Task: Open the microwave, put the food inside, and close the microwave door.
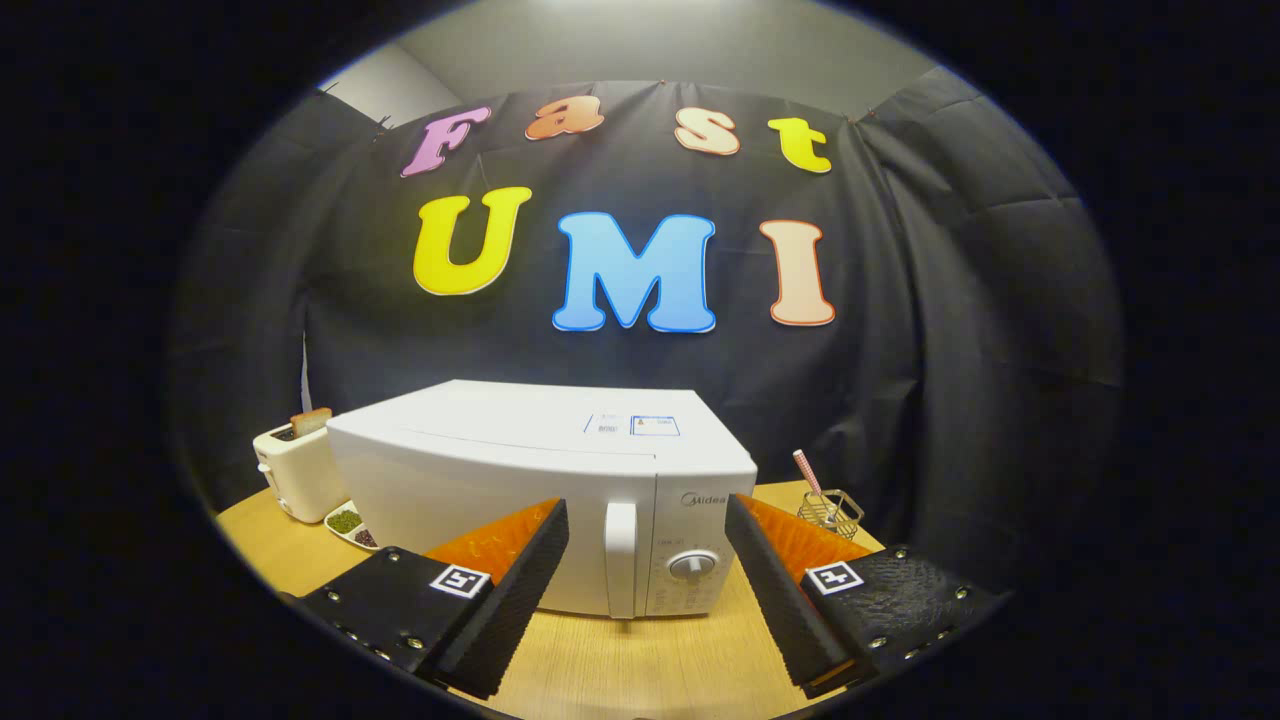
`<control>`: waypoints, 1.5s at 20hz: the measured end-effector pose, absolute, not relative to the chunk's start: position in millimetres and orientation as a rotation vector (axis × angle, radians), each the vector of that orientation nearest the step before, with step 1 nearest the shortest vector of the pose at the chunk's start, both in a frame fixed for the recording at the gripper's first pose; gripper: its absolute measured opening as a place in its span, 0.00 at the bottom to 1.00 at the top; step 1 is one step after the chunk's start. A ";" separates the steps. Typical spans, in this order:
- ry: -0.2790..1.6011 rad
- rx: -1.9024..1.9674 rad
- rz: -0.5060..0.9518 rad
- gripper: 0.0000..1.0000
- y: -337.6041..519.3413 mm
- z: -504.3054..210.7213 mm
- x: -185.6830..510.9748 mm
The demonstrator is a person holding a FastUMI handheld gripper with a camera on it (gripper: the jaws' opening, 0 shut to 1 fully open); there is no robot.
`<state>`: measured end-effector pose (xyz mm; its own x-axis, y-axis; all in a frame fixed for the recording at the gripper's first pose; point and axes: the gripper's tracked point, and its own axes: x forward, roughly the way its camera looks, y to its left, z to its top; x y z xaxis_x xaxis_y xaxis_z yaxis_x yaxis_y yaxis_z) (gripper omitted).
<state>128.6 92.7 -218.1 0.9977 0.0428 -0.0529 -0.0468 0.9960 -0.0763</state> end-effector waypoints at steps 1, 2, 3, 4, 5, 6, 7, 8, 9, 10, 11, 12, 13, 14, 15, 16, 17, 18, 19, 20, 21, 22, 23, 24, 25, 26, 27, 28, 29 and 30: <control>0.051 -0.072 0.043 0.99 94.8 -229.1 137.4; 0.051 -0.075 0.033 0.99 94.8 -235.1 144.1; 0.054 -0.075 0.027 0.99 95.3 -244.0 151.9; 0.062 -0.073 0.017 0.99 94.9 -253.3 159.6; 0.071 -0.066 0.011 0.99 94.8 -260.1 164.7; 0.077 -0.052 0.009 0.98 96.4 -265.7 170.2; 0.078 -0.043 0.005 0.98 98.1 -271.0 175.3; 0.077 -0.041 0.002 0.98 99.4 -274.7 180.8; 0.076 -0.051 -0.008 0.95 100.7 -280.2 187.2; 0.072 -0.061 0.003 0.92 104.8 -284.8 188.6; 0.044 -0.064 0.008 0.84 109.1 -282.6 187.5; 0.035 -0.095 -0.026 0.72 105.8 -287.6 190.5; 0.035 -0.114 -0.040 0.47 104.9 -294.8 190.0; 0.003 -0.088 -0.042 0.34 102.3 -293.4 192.4; 0.008 -0.036 -0.037 0.32 103.8 -292.7 191.5; 0.014 -0.001 -0.026 0.28 105.7 -293.6 192.0; 0.025 -0.004 -0.013 0.21 108.0 -296.5 192.0; 0.033 -0.021 -0.004 0.16 107.6 -295.2 192.0; 0.045 -0.007 0.001 0.11 106.6 -295.3 191.9; 0.055 0.016 -0.002 0.11 106.4 -295.2 190.2; 0.064 0.025 -0.012 0.09 106.7 -294.3 187.7; 0.069 0.017 -0.022 0.09 107.1 -294.7 183.0; 0.061 0.004 -0.028 0.09 110.1 -298.5 165.3; 0.045 -0.021 -0.022 0.09 111.1 -301.4 150.2; 0.035 -0.045 -0.019 0.09 117.2 -298.4 132.2; 0.046 -0.045 -0.011 0.09 119.0 -301.7 120.9; 0.065 -0.038 0.004 0.08 122.0 -303.6 110.2; 0.084 -0.034 0.026 0.08 126.9 -306.1 99.5; 0.099 -0.033 0.052 0.09 132.1 -306.1 89.0; 0.121 -0.027 0.082 0.09 137.0 -308.7 76.6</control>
<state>76.6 137.0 -308.7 0.9894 0.0797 -0.1216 -0.0829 0.9963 -0.0216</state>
